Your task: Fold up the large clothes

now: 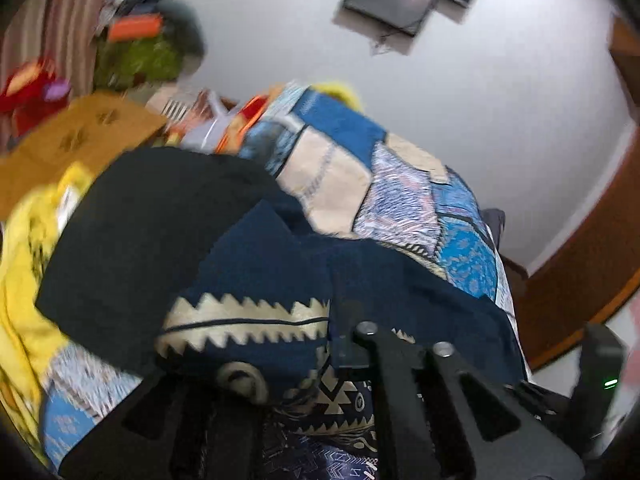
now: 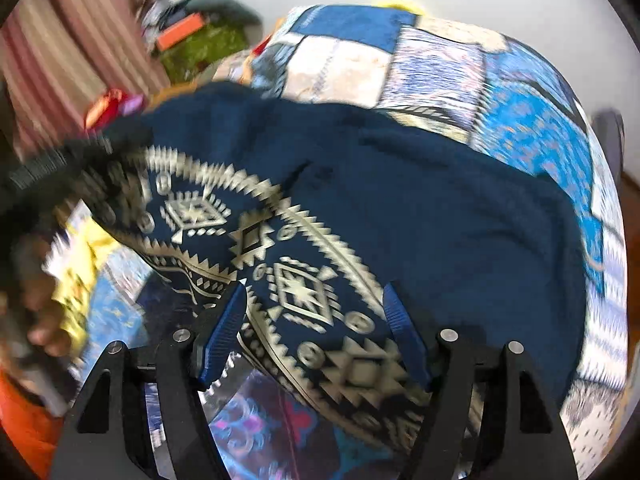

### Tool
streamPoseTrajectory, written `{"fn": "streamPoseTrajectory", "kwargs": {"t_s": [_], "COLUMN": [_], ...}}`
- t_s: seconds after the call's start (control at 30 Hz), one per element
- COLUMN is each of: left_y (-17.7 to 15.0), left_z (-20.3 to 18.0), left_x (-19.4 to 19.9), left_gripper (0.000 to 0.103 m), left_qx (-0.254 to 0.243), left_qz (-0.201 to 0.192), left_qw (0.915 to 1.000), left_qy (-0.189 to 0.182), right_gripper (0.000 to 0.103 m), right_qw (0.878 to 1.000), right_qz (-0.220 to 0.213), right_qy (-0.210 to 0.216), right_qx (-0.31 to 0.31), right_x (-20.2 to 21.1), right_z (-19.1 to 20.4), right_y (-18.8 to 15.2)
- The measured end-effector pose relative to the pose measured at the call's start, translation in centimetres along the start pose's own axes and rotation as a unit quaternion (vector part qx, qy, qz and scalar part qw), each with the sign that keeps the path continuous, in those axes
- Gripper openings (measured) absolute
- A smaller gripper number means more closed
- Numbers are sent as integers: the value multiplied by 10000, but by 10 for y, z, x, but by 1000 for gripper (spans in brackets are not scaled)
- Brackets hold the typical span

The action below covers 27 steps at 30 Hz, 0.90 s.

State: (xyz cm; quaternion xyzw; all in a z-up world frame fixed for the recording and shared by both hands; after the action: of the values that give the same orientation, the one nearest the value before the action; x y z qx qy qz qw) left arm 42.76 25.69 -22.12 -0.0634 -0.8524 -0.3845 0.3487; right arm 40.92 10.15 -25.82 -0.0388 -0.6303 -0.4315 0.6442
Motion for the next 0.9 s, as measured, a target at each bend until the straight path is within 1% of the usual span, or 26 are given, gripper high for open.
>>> {"fn": "streamPoseTrajectory", "kwargs": {"t_s": [0.03, 0.07, 0.1, 0.13, 0.17, 0.2, 0.3, 0.37, 0.4, 0.43, 0.5, 0.53, 0.6, 0.67, 0.73, 0.8, 0.87, 0.9], "left_y": [-2, -4, -6, -7, -7, -6, 1, 6, 7, 9, 14, 17, 25, 30, 32, 26, 9, -2], "left_z": [10, 16, 22, 28, 30, 31, 33, 30, 28, 22, 12, 3, -20, -51, -85, -127, -174, -195], "left_x": [-5, -8, -12, -16, -19, -22, -27, -32, -34, -35, -33, -29, -17, -4, 7, 18, 28, 31], "left_gripper": [32, 40, 52, 54, 54, 54, 54, 42, 28, 15, 10, 7, 5, 5, 4, 4, 4, 4], "left_qx": [309, 529, 801, 1011, 1099, 1089, 840, 529, 319, 29, -251, -392, -711, -1037, -1306, -1647, -2000, -2123], "left_qz": [130, 214, 318, 375, 386, 383, 247, 133, 90, 85, 24, -33, -159, -286, -383, -454, -390, -282], "left_qw": [9994, 9982, 9959, 9936, 9926, 9928, 9962, 9979, 9981, 9978, 9973, 9974, 9964, 9940, 9906, 9844, 9753, 9708], "left_qy": [-83, -177, -281, -337, -342, -308, 41, 351, 526, 657, 684, 609, 425, 184, -96, -413, -855, -1085], "right_gripper": [67, 67, 67, 67, 67, 67, 67, 67, 67, 67, 67, 67, 67, 67, 67, 67, 67, 67], "right_qw": [9998, 9995, 9992, 9991, 9989, 9985, 9975, 9966, 9956, 9952, 9938, 9925, 9898, 9873, 9863, 9846, 9823, 9819], "right_qz": [-59, -80, -81, -73, -72, -77, -82, -68, -90, -105, -173, -242, -290, -317, -138, 160, 349, 399], "right_qy": [-40, -102, -208, -264, -347, -463, -688, -816, -922, -966, -1100, -1199, -1385, -1490, -1384, -1244, -1059, -957], "right_qx": [-181, -272, -344, -338, -310, -282, -169, -122, -97, -82, -43, -73, -176, -451, -890, -1216, -1508, -1583], "right_x": [6, 10, 13, 12, 12, 11, 6, 8, 8, 11, 23, 33, 49, 63, 62, 48, 31, 23], "right_z": [-9, -15, -23, -23, -26, -27, -25, -27, -27, -28, -35, -43, -59, -79, -103, -118, -126, -126], "right_y": [-1, -2, -3, -2, -2, -2, -4, -8, -11, -14, -22, -28, -40, -53, -70, -83, -93, -95]}}
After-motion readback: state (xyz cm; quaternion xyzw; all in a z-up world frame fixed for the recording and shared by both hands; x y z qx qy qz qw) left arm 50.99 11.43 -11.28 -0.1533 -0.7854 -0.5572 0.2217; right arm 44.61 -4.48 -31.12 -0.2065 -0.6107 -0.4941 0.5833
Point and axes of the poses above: each gripper's, at about its wrist camera, not at the fingertips, and x roughly against the way its jaws point, z to its left, y to its top, the point moved 9 cm from there along -x, roughly the way its jaws point, and after that the axes turned 7 degrees about x, right-handed, at the moved point
